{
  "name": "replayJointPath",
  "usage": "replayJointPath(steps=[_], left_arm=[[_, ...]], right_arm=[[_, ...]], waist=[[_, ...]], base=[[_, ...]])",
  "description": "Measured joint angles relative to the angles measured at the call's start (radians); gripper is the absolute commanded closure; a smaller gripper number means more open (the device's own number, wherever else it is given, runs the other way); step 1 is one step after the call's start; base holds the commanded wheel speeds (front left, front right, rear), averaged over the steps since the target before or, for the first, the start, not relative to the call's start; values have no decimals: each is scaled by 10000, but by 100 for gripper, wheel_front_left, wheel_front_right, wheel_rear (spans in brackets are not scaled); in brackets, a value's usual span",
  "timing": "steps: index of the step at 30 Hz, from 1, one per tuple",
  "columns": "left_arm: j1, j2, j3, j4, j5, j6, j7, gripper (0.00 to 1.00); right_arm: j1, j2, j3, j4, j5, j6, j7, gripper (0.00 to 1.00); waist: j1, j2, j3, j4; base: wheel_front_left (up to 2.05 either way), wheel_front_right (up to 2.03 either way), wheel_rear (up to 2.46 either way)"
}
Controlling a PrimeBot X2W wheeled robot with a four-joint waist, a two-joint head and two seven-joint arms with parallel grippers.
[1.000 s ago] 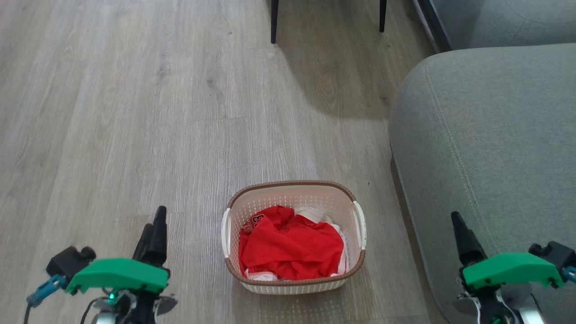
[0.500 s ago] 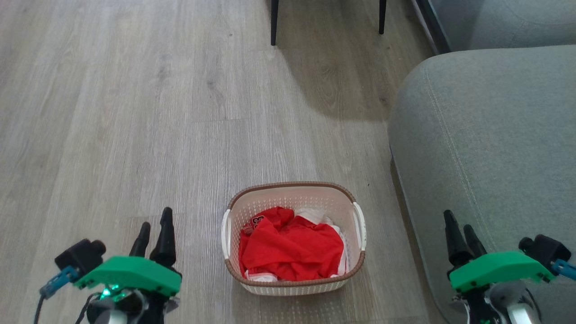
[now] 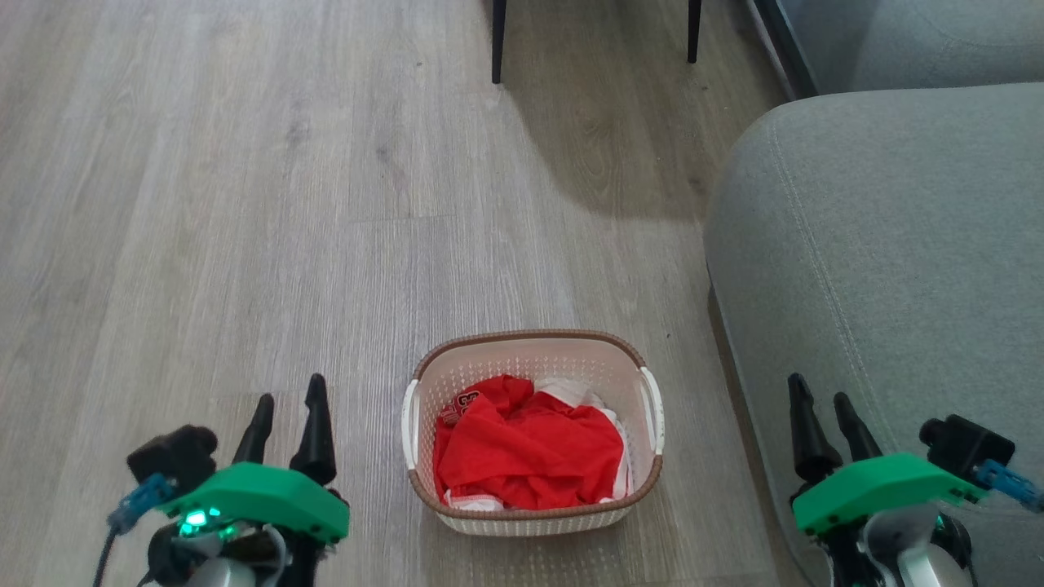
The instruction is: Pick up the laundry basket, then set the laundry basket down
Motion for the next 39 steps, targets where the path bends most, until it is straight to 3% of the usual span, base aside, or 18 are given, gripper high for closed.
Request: replayJointPath(steps=[39], left_arm=[[507,113,-790,-56,4443,746,-1097,0]], right_arm=[[42,-36,882,-280,-4610,0,-1083,0]], waist=[[0,0,-112,-35]], base=[[0,0,0]])
